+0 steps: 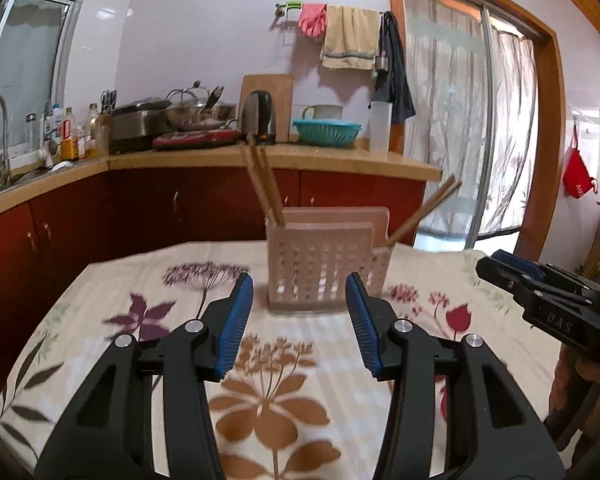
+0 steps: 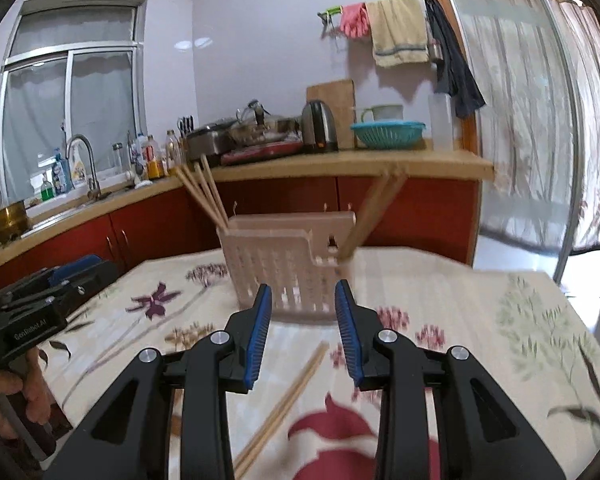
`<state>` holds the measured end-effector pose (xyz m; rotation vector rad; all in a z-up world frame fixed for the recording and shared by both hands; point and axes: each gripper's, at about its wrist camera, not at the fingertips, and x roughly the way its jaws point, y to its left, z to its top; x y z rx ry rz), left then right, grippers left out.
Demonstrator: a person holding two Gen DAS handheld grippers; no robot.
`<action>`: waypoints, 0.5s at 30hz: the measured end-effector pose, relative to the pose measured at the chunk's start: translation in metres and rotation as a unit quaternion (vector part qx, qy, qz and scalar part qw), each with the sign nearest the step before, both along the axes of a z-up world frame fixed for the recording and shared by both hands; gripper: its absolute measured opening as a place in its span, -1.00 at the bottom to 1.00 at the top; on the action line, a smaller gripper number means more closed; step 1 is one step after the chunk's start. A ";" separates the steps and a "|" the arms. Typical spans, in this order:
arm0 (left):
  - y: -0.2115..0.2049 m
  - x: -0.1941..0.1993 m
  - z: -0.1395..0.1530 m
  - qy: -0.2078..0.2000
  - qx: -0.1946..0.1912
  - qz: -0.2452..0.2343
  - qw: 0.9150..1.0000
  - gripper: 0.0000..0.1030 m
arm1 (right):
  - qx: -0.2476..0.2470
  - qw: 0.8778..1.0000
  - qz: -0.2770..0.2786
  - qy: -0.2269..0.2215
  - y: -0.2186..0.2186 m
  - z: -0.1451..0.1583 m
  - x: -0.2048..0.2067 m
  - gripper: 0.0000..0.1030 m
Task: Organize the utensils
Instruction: 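Move both open tools back down to the last loose chopsticks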
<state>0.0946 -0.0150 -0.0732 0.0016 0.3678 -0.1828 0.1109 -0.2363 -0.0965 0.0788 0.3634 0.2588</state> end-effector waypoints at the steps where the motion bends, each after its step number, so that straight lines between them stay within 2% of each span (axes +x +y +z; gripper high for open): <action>1: 0.001 -0.003 -0.005 0.006 0.001 0.003 1.000 -0.08 | -0.001 1.000 -0.003 0.006 0.001 -0.008 -0.003 -0.35; 6: 0.008 -0.018 -0.028 0.035 -0.005 0.014 0.999 -0.08 | -0.003 0.998 -0.001 0.056 0.009 -0.050 -0.013 -0.35; 15: 0.024 -0.039 -0.050 0.054 -0.001 0.034 0.998 -0.08 | -0.024 0.995 0.018 0.100 0.038 -0.096 -0.026 -0.35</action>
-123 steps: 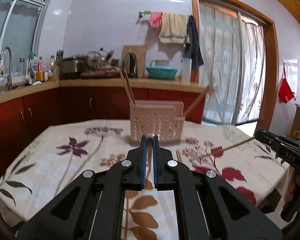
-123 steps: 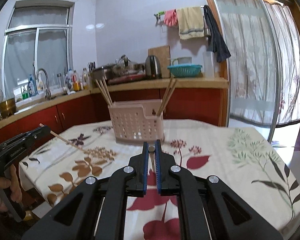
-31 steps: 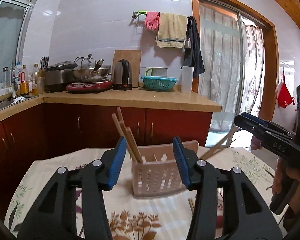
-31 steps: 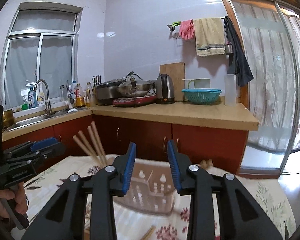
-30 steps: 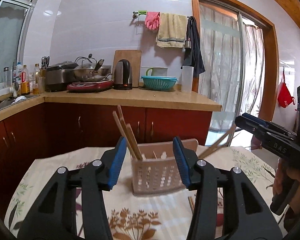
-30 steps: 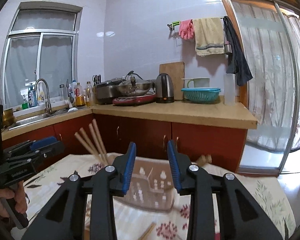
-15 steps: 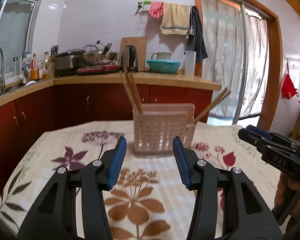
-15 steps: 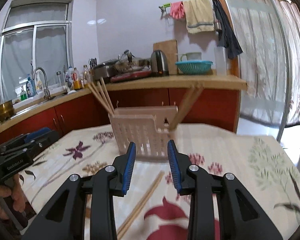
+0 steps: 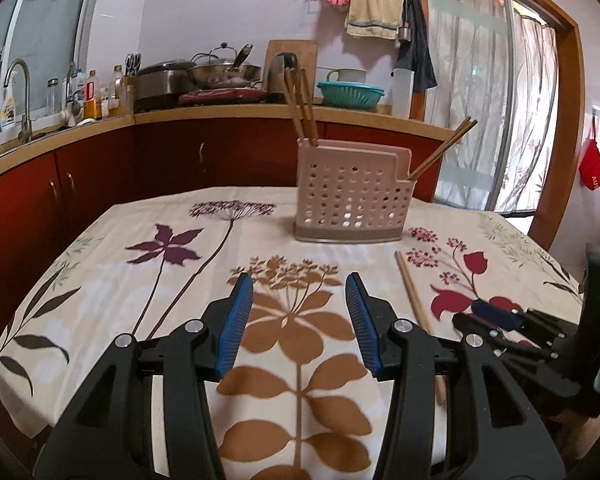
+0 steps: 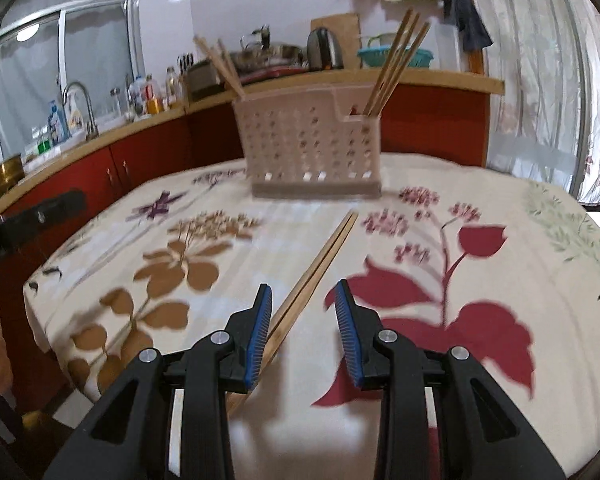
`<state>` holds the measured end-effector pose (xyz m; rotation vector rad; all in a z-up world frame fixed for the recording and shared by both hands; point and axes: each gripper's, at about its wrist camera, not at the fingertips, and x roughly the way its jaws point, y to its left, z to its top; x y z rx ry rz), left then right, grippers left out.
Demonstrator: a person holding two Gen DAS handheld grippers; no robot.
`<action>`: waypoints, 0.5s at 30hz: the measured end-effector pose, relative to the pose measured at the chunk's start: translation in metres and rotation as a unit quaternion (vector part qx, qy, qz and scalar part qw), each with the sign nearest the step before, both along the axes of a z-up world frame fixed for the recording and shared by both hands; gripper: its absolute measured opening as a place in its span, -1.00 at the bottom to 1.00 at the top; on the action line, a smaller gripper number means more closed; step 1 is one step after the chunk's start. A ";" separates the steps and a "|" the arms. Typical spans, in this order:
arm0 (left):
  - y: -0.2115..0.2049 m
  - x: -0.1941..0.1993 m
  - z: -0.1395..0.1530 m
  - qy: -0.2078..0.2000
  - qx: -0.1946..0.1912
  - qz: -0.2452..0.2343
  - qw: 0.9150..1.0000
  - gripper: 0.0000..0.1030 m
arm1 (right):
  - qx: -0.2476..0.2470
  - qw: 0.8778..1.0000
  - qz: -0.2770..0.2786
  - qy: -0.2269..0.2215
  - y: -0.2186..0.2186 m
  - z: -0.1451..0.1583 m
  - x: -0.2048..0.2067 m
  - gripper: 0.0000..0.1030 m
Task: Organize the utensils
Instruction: 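Move both open tools back down to the last loose chopsticks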
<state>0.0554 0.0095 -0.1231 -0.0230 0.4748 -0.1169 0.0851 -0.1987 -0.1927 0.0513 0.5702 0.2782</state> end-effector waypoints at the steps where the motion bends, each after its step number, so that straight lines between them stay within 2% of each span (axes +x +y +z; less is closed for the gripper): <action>1: 0.001 -0.001 -0.002 0.002 0.000 0.001 1.000 -0.08 | -0.004 1.000 0.003 0.005 0.003 -0.004 0.000 -0.35; 8: 0.002 -0.004 -0.013 0.017 0.000 0.003 1.000 -0.08 | -0.025 0.999 0.005 0.033 0.010 -0.023 -0.001 -0.35; 15: -0.006 -0.004 -0.020 0.026 -0.001 -0.007 1.000 -0.08 | -0.040 0.999 -0.012 0.025 0.001 -0.021 -0.003 -0.34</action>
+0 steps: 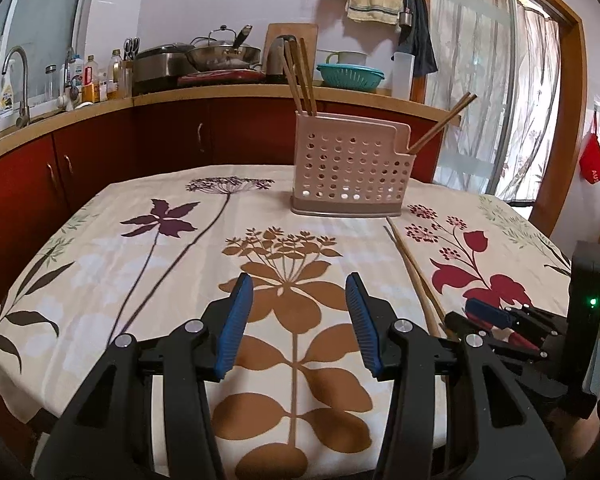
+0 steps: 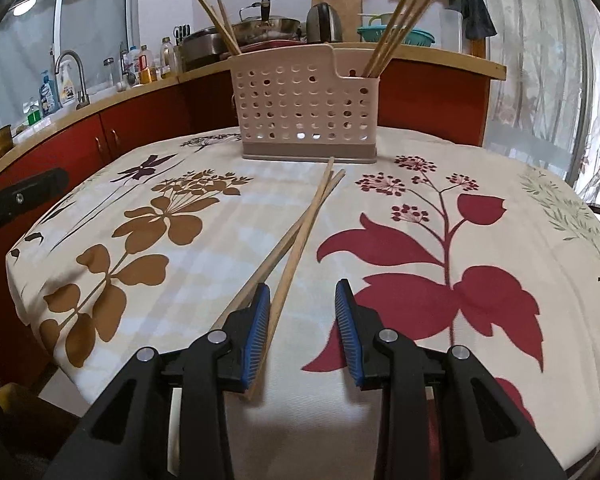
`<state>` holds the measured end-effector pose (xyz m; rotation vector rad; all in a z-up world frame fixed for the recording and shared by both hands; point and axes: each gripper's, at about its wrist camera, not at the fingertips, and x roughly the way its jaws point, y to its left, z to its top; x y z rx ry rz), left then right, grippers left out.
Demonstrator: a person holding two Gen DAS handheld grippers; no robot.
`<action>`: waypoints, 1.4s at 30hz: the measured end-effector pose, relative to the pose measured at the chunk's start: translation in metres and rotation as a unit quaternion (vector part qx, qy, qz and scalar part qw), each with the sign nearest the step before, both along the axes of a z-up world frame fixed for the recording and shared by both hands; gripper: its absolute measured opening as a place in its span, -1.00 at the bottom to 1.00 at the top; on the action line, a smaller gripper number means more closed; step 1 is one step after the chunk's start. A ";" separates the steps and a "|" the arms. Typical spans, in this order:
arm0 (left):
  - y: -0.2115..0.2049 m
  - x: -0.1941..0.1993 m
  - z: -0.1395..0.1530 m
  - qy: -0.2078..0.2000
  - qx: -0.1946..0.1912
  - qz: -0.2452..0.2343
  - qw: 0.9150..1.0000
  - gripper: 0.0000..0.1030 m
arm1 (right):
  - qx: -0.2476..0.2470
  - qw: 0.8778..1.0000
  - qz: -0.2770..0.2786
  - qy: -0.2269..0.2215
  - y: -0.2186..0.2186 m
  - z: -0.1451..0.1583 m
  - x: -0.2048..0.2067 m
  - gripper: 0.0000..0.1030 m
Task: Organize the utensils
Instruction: 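Move both open tools back down to the last loose chopsticks, then close the right tool on a chopstick while the left tool closes on another chopstick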
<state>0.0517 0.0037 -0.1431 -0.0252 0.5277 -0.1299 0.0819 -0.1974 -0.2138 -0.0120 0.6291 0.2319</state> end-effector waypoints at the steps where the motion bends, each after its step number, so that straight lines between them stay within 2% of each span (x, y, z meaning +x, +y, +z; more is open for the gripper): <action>1: -0.003 0.000 -0.001 0.002 0.000 -0.004 1.000 -0.08 | -0.008 1.000 -0.003 -0.004 0.000 0.001 -0.001 -0.34; 5: -0.015 -0.001 -0.006 0.008 0.002 -0.018 1.000 -0.08 | -0.004 1.000 -0.003 0.001 -0.006 0.002 -0.002 -0.34; 11: -0.035 -0.001 -0.013 0.020 0.007 -0.038 0.999 -0.08 | -0.006 0.999 0.027 0.015 0.000 -0.005 -0.010 -0.36; 13: -0.042 -0.002 -0.014 0.022 0.009 -0.045 0.999 -0.08 | -0.005 0.999 0.029 0.015 -0.003 -0.004 -0.012 -0.50; 14: -0.045 -0.002 -0.015 0.023 0.010 -0.047 0.999 -0.08 | -0.005 0.999 0.029 0.017 -0.005 -0.003 -0.012 -0.65; 18: -0.058 -0.003 -0.017 0.029 0.012 -0.062 0.998 -0.08 | -0.001 1.000 0.014 0.018 -0.019 -0.003 -0.014 -0.74; 24: -0.085 0.000 -0.029 0.053 0.004 -0.090 0.994 -0.08 | 0.014 1.000 -0.014 0.012 -0.046 -0.004 -0.013 -0.75; 30: -0.114 0.006 -0.053 0.087 0.026 -0.113 0.989 -0.08 | 0.030 0.999 -0.014 0.011 -0.060 -0.007 -0.015 -0.75; 33: -0.115 0.008 -0.062 0.105 0.038 -0.103 0.988 -0.09 | 0.038 0.999 -0.013 0.010 -0.064 -0.007 -0.014 -0.75; 38: -0.103 0.006 -0.064 0.106 0.041 -0.081 0.990 -0.21 | 0.051 0.999 -0.008 0.009 -0.068 -0.008 -0.014 -0.75; 41: -0.104 0.004 -0.064 0.102 0.039 -0.091 0.990 -0.25 | 0.049 0.999 -0.003 0.006 -0.069 -0.008 -0.016 -0.75; 42: -0.105 0.002 -0.064 0.099 0.040 -0.097 0.989 -0.34 | 0.045 0.999 -0.001 0.004 -0.068 -0.008 -0.018 -0.74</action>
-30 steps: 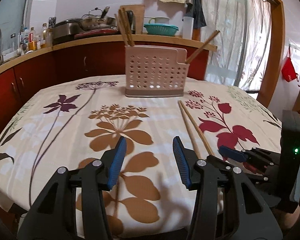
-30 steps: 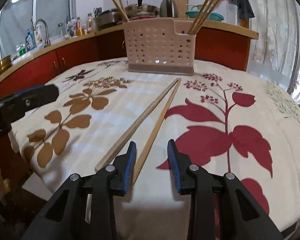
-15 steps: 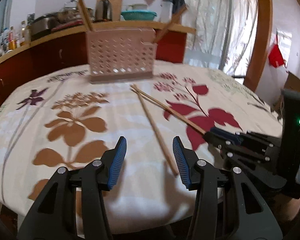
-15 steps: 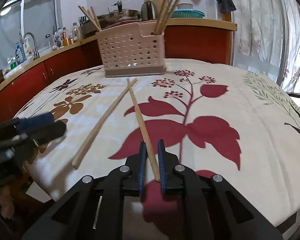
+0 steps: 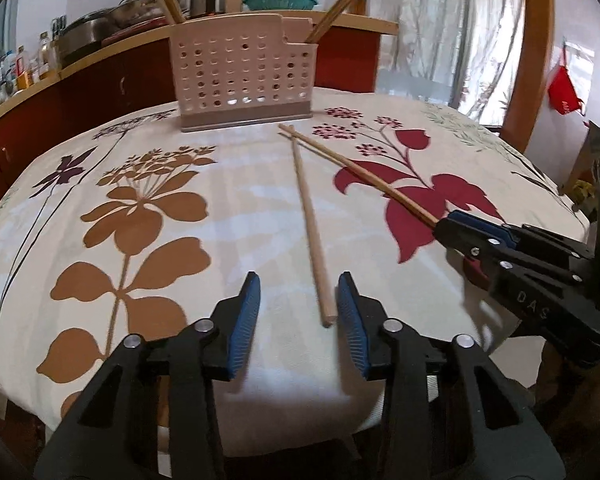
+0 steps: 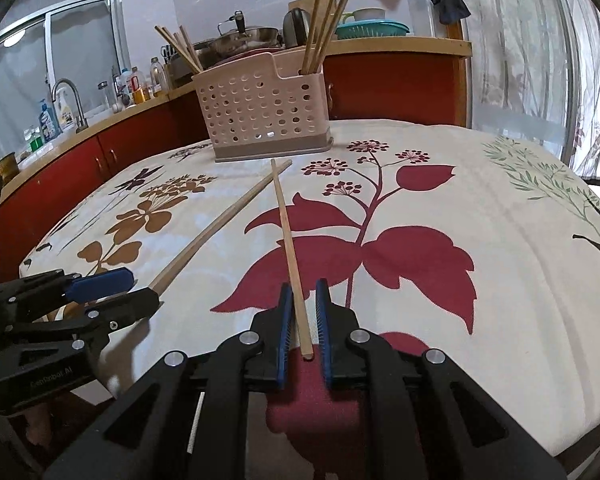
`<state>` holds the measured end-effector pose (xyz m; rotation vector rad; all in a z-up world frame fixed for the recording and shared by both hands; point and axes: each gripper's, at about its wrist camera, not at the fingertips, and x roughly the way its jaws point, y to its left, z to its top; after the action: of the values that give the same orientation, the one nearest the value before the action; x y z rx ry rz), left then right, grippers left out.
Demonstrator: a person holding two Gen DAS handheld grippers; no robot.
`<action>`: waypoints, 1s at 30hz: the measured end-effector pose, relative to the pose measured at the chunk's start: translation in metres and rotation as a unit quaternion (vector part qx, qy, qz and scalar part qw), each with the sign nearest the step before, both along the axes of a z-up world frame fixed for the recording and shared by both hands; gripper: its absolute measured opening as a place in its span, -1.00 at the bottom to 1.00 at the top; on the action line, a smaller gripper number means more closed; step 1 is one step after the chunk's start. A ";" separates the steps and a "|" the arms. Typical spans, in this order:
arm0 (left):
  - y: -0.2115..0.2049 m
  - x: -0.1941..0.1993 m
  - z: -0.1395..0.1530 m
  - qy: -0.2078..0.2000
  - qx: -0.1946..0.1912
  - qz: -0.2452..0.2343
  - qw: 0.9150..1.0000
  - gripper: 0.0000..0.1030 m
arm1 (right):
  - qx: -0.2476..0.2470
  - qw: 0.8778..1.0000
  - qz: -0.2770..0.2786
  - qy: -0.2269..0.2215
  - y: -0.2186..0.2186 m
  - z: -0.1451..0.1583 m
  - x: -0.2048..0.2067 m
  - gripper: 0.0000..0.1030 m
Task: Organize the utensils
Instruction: 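Close the right tool on a chopstick while the left tool closes on another chopstick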
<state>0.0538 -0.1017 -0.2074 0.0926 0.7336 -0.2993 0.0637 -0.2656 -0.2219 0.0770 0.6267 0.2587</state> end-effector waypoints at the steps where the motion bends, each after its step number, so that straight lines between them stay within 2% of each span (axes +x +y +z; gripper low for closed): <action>1: -0.002 -0.001 0.000 -0.002 0.000 -0.005 1.000 -0.41 | -0.002 1.000 0.002 -0.001 0.000 0.000 -0.001 -0.74; 4: -0.007 -0.005 -0.002 -0.014 0.001 -0.025 1.000 -0.59 | -0.005 1.000 0.009 -0.008 0.000 0.000 -0.006 -0.74; 8: -0.006 -0.006 -0.003 -0.019 -0.005 -0.026 0.999 -0.81 | -0.005 1.000 0.012 -0.010 0.001 -0.001 -0.006 -0.74; 13: -0.003 -0.005 -0.002 -0.017 -0.014 -0.023 0.999 -0.82 | -0.001 1.000 0.015 -0.009 0.000 -0.001 -0.006 -0.75; 15: -0.002 -0.005 -0.002 -0.016 -0.015 -0.022 1.000 -0.83 | 0.002 1.000 0.017 -0.008 0.000 0.000 -0.006 -0.85; 19: 0.002 -0.005 0.000 -0.017 -0.022 -0.016 0.999 -0.85 | 0.001 1.000 0.021 -0.007 0.003 0.000 -0.007 -0.87; 30: 0.008 -0.012 0.014 -0.052 -0.023 -0.013 0.998 -0.86 | -0.013 0.999 0.022 -0.026 0.007 0.007 -0.010 -0.88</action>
<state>0.0420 -0.0937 -0.1937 0.0737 0.6233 -0.3330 0.0538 -0.2582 -0.2148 0.0308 0.5806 0.2934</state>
